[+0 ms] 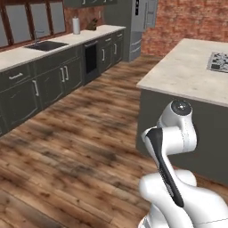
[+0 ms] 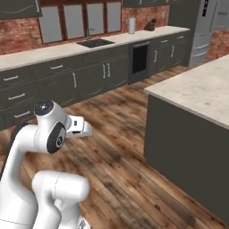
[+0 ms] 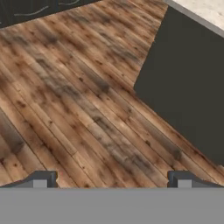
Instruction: Take a sugar cube from the saucer and place it inside the coffee. Then, grab milk from the fridge and place it next to the coffee on the counter to sweeten the coffee.
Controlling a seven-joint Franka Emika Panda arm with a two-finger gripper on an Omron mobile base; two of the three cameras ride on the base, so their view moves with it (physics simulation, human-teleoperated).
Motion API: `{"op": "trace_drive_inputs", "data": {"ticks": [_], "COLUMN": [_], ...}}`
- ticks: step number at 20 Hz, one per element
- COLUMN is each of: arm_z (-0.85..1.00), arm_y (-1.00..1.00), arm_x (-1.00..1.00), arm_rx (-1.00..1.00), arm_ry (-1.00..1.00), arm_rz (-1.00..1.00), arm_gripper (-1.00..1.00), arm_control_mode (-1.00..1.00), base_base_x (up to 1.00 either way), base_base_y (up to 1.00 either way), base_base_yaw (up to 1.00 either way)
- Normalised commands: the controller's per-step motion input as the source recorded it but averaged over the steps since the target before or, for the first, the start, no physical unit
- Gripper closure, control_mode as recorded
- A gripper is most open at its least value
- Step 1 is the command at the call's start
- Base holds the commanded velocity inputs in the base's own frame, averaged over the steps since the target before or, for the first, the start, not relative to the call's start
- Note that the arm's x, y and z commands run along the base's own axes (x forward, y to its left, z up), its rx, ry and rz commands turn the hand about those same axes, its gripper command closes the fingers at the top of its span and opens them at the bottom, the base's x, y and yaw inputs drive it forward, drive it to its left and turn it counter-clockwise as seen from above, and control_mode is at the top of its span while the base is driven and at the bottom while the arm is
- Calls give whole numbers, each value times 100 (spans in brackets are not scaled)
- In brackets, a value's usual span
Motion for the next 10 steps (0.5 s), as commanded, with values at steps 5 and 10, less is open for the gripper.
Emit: {"op": "trace_drive_inputs", "data": {"ticks": [5, 10], "arm_z": [0, 0], "arm_y": [0, 0], "arm_x": [0, 0], "arm_rx": [0, 0], "arm_ry": [0, 0], "arm_rz": [0, 0], "arm_gripper": [-100, -100], "arm_control_mode": [100, 100], "base_base_x": [100, 100], "base_base_y": [91, 94], "base_base_yaw": [-32, -35]}}
